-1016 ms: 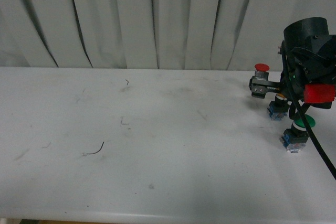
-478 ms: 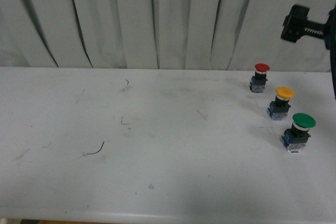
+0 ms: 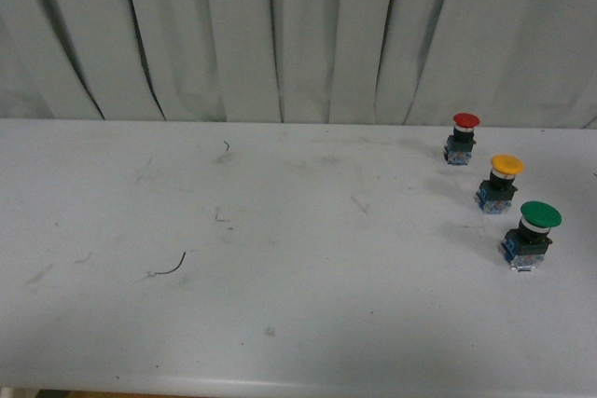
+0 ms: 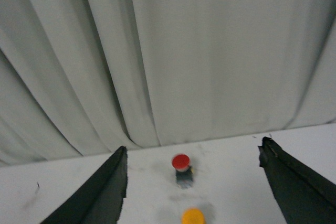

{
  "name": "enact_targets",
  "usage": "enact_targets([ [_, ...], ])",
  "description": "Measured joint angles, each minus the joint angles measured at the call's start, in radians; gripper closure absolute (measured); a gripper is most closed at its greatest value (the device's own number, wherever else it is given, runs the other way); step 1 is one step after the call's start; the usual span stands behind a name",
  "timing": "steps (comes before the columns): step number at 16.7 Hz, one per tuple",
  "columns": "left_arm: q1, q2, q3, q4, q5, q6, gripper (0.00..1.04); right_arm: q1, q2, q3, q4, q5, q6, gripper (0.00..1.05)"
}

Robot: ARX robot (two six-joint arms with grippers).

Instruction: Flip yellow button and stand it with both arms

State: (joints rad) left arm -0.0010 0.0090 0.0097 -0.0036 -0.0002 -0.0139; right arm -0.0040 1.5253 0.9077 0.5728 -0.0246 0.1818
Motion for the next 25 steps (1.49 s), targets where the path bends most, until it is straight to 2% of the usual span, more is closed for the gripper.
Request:
enact_targets([
  [2, 0.000, 0.000, 0.000, 0.000, 0.000, 0.000, 0.07, 0.004, -0.404, -0.267, -0.191, 0.020, -0.129, 0.47],
  [3, 0.000, 0.000, 0.000, 0.000, 0.000, 0.000, 0.07, 0.004, -0.582, -0.385, -0.238, 0.021, -0.151, 0.60],
  [6, 0.000, 0.000, 0.000, 0.000, 0.000, 0.000, 0.07, 0.004, -0.802, -0.561, -0.164, 0.024, -0.172, 0.99],
  [7, 0.000, 0.000, 0.000, 0.000, 0.000, 0.000, 0.07, 0.004, -0.818, -0.615, -0.161, 0.024, -0.176, 1.03],
  [14, 0.000, 0.000, 0.000, 0.000, 0.000, 0.000, 0.07, 0.004, -1.017, -0.797, -0.181, 0.024, -0.176, 1.03],
  [25, 0.000, 0.000, 0.000, 0.000, 0.000, 0.000, 0.07, 0.004, -1.282, -0.896, -0.326, 0.025, -0.176, 1.03],
])
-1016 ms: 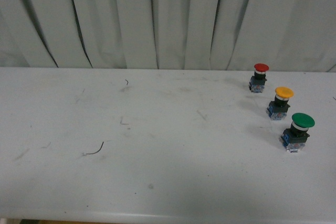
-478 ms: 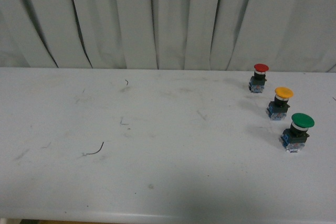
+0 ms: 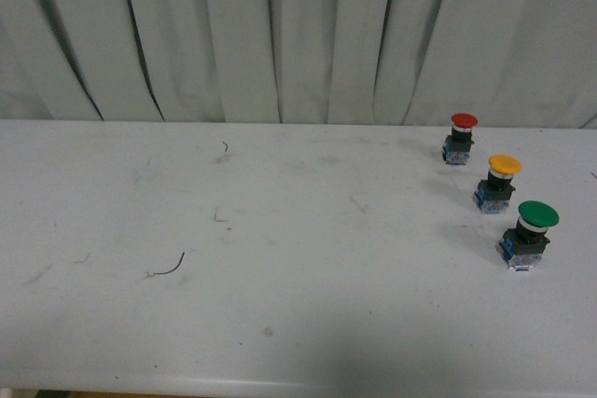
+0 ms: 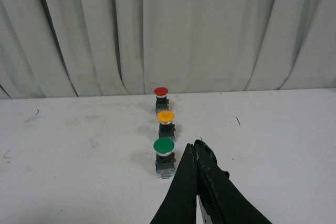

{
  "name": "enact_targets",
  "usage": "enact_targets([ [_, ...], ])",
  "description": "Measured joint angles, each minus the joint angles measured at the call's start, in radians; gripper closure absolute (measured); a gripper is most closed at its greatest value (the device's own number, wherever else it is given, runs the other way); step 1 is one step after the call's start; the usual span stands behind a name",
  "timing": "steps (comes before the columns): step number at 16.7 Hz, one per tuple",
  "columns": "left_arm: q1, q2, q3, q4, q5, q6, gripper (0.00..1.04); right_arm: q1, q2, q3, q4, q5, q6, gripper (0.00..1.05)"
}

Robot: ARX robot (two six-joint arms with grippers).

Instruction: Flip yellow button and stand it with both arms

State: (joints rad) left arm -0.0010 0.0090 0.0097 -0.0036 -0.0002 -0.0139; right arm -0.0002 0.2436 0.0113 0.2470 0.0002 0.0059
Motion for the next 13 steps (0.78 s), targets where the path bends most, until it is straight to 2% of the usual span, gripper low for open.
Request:
enact_targets([
  [3, 0.000, 0.000, 0.000, 0.000, 0.000, 0.000, 0.07, 0.000, -0.052, 0.000, -0.054, 0.000, 0.000, 1.03],
  [4, 0.000, 0.000, 0.000, 0.000, 0.000, 0.000, 0.07, 0.000, -0.097, 0.001, -0.113, 0.000, 0.000, 1.03],
  [5, 0.000, 0.000, 0.000, 0.000, 0.000, 0.000, 0.07, 0.000, -0.177, 0.000, -0.235, -0.001, 0.000, 1.03],
  [13, 0.000, 0.000, 0.000, 0.000, 0.000, 0.000, 0.07, 0.000, -0.240, 0.000, -0.250, 0.000, 0.000, 1.03],
])
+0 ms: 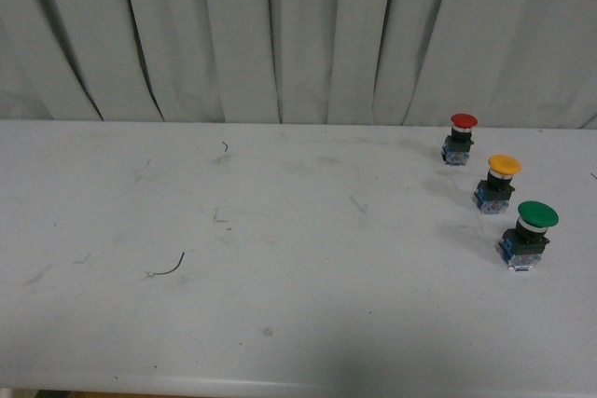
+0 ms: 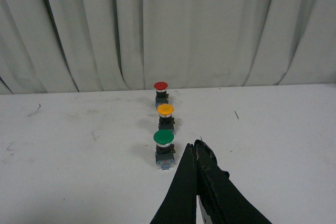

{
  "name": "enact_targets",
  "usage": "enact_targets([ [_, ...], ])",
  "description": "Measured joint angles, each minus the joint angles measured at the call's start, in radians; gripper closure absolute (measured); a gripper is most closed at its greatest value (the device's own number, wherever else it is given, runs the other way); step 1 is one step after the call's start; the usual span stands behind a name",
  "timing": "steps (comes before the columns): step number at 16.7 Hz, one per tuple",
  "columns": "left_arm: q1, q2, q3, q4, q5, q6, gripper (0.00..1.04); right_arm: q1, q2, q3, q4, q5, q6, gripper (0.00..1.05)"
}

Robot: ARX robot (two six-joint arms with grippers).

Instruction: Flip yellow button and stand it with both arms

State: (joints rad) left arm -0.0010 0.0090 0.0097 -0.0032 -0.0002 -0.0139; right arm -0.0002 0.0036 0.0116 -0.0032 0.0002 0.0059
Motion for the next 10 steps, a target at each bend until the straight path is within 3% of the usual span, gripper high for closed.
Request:
enact_targets([
  [1, 0.000, 0.000, 0.000, 0.000, 0.000, 0.000, 0.07, 0.000, 0.000, 0.000, 0.000, 0.000, 0.000, 1.03],
  [2, 0.000, 0.000, 0.000, 0.000, 0.000, 0.000, 0.07, 0.000, 0.000, 0.000, 0.000, 0.000, -0.002, 0.97],
  [4, 0.000, 0.000, 0.000, 0.000, 0.000, 0.000, 0.07, 0.000, 0.000, 0.000, 0.000, 0.000, -0.002, 0.69],
  [10, 0.000, 0.000, 0.000, 0.000, 0.000, 0.000, 0.07, 0.000, 0.000, 0.000, 0.000, 0.000, -0.002, 0.07],
])
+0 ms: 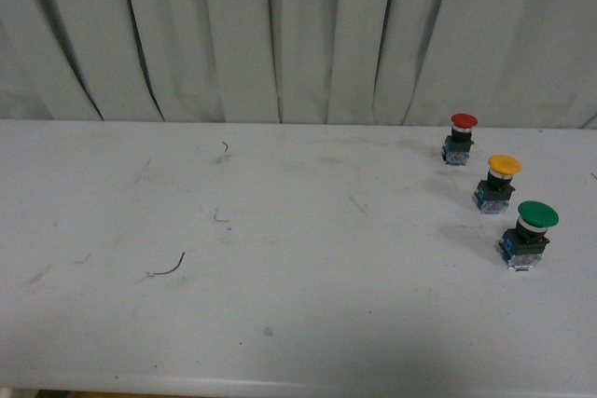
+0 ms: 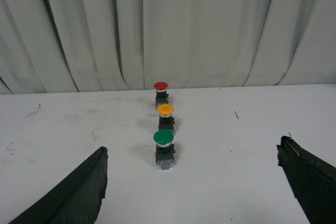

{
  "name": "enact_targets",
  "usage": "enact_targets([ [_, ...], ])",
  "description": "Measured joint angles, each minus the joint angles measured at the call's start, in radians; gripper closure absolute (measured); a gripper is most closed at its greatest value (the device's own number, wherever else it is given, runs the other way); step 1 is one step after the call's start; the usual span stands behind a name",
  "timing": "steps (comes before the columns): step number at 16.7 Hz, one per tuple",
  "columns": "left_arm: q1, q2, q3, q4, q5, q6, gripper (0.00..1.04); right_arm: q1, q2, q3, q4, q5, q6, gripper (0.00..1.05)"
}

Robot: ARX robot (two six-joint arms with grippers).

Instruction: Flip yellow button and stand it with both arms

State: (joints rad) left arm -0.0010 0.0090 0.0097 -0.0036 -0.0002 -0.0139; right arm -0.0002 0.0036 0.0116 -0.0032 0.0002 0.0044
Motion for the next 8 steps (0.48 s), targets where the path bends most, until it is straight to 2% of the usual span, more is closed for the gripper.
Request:
enact_targets([
  [8, 0.000, 0.000, 0.000, 0.000, 0.000, 0.000, 0.07, 0.000, 0.000, 0.000, 0.000, 0.000, 0.000, 0.06],
])
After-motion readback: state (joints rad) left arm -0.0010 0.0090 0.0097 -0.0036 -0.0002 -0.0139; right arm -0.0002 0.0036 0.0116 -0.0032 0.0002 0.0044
